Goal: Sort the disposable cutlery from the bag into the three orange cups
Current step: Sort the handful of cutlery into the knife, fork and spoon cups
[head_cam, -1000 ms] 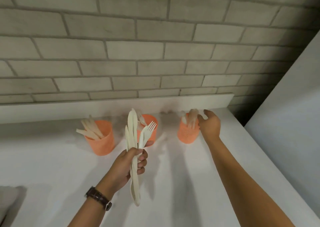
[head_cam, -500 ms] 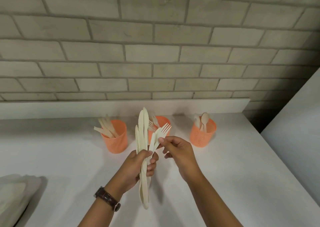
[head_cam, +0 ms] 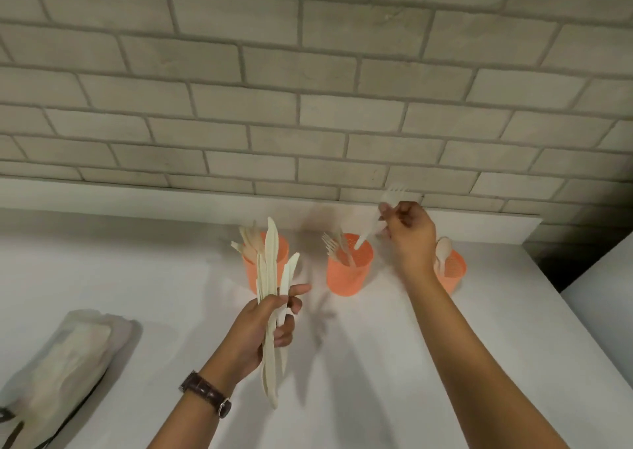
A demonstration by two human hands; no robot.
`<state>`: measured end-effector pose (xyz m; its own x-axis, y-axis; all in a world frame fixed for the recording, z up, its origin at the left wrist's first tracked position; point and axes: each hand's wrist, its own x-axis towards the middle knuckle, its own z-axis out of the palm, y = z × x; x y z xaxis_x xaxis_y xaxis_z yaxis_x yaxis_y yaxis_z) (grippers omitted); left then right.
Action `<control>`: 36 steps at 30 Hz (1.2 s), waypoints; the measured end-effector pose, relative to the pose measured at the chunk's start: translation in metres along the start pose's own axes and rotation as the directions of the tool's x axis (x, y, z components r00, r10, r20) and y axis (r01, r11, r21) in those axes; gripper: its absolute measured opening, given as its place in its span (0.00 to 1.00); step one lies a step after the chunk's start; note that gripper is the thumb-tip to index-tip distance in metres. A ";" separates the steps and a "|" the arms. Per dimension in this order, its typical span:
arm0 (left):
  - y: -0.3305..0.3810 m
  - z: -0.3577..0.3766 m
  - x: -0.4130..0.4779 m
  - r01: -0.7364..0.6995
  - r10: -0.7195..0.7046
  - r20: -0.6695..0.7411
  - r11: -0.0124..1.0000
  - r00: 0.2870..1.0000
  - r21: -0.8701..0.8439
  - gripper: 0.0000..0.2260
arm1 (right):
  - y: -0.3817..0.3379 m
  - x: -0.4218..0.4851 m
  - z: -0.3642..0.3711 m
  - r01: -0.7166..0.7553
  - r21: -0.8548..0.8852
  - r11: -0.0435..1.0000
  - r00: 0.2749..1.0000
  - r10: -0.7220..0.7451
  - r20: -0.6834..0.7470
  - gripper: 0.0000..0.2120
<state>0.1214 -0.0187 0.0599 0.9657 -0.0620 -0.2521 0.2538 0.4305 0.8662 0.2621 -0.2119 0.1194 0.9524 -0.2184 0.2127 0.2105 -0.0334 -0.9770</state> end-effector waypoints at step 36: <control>0.000 -0.049 -0.021 -0.002 0.000 -0.017 0.994 1.000 -0.113 0.20 | -0.013 -0.014 0.097 0.148 -0.026 0.989 0.971 -0.141 0.194 0.11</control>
<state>0.0988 0.0264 0.0439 0.9648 -0.0467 -0.2589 0.2436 0.5299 0.8123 0.2669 -0.1141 0.1304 0.9378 -0.0184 0.3468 0.3439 -0.0904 -0.9346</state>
